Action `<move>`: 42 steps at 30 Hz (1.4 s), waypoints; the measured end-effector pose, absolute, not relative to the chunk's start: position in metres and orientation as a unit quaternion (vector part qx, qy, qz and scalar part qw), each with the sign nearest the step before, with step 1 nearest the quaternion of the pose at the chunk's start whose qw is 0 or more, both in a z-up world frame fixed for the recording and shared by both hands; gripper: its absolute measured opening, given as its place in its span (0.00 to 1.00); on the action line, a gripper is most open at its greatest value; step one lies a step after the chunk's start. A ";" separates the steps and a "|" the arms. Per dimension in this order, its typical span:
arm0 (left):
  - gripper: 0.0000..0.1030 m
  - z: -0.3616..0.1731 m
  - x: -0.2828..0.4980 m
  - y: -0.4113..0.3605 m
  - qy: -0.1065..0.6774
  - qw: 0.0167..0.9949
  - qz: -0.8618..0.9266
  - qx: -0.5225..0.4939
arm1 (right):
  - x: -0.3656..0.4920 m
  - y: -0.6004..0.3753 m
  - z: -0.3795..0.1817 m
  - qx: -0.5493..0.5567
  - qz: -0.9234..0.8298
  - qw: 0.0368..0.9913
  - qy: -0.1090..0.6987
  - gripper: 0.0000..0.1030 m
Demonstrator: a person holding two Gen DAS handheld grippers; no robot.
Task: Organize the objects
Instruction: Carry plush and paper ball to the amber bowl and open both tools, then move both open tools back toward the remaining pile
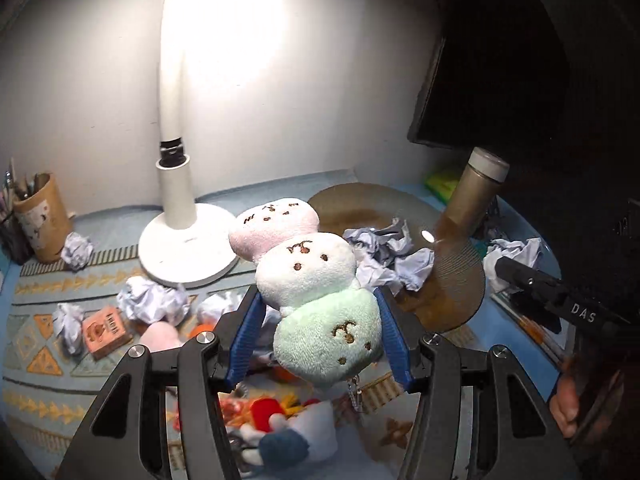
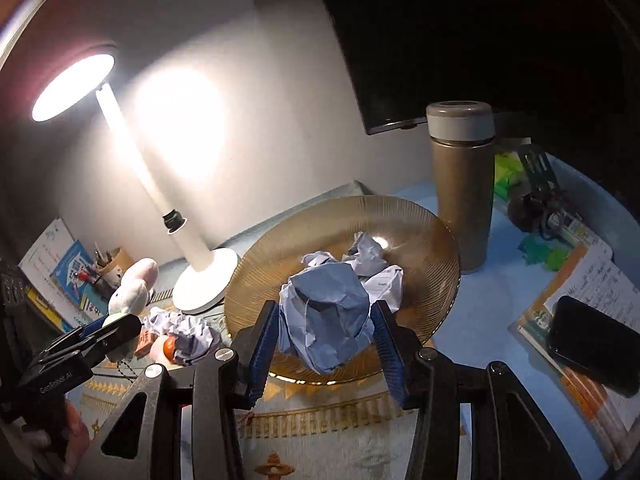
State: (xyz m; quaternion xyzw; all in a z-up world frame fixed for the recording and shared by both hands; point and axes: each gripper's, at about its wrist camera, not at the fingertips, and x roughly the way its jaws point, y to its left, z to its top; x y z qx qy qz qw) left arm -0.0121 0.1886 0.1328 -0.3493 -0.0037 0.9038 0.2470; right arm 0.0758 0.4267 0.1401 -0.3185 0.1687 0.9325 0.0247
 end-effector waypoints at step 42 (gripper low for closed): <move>0.95 0.027 0.043 -0.024 -0.095 0.008 0.938 -0.334 | 0.080 0.284 0.041 -0.354 0.934 0.034 0.026 0.79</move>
